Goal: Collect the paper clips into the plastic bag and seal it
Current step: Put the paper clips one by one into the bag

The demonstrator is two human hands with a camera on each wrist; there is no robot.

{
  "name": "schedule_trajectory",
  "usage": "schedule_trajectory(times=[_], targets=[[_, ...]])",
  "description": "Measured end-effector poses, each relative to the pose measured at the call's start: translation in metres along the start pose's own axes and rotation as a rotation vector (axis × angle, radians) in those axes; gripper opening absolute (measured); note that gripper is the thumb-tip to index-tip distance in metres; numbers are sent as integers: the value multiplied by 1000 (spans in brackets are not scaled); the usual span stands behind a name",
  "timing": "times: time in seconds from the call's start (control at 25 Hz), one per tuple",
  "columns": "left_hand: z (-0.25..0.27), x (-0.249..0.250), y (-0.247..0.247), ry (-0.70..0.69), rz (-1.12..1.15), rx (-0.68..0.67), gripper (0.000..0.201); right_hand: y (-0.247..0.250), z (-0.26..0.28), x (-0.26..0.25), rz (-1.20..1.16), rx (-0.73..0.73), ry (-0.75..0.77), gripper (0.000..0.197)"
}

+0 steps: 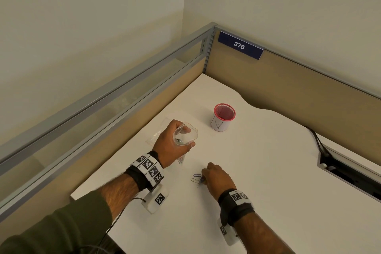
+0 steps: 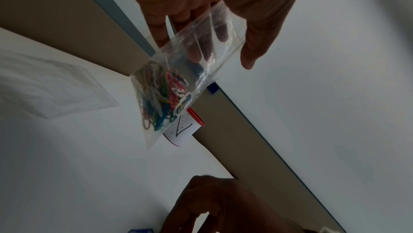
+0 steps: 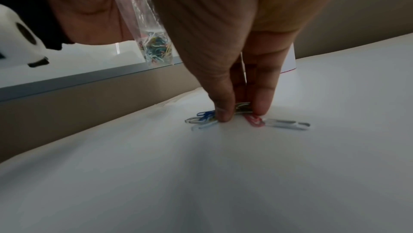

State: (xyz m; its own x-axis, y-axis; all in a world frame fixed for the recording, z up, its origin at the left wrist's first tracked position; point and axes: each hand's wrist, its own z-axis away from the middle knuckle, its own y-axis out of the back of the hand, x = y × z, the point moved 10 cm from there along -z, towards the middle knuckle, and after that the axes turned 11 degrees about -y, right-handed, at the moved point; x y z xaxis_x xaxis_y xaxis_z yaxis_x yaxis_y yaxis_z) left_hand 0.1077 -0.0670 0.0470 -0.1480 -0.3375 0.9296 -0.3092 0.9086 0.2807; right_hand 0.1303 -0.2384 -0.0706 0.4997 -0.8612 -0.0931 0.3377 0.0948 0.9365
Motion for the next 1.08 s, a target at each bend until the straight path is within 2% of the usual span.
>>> schedule_trajectory(times=[0.28, 0.36, 0.52, 0.68, 0.84, 0.96, 1.08], targets=[[-2, 0, -1, 1, -17, 5, 46, 9, -17, 10, -111, -39, -121, 5], [-2, 1, -2, -1, -8, 8, 45, 11, -20, 18, -157, -45, -161, 8], [-3, 0, -3, 10, 11, 7, 44, 18, -21, 36, -223, -16, -222, 15], [-2, -4, -6, 22, 29, 1, 44, 35, -13, 57, -373, 35, -290, 8], [-2, -4, -9, 19, 15, 2, 42, 90, 7, 66, -730, 176, -318, 14], [-3, -3, -13, 8, 3, -11, 42, 155, 25, 50, -961, 316, -218, 8], [-3, 0, -19, -2, -13, -20, 43, 206, 36, 17, -1069, 377, -80, 7]])
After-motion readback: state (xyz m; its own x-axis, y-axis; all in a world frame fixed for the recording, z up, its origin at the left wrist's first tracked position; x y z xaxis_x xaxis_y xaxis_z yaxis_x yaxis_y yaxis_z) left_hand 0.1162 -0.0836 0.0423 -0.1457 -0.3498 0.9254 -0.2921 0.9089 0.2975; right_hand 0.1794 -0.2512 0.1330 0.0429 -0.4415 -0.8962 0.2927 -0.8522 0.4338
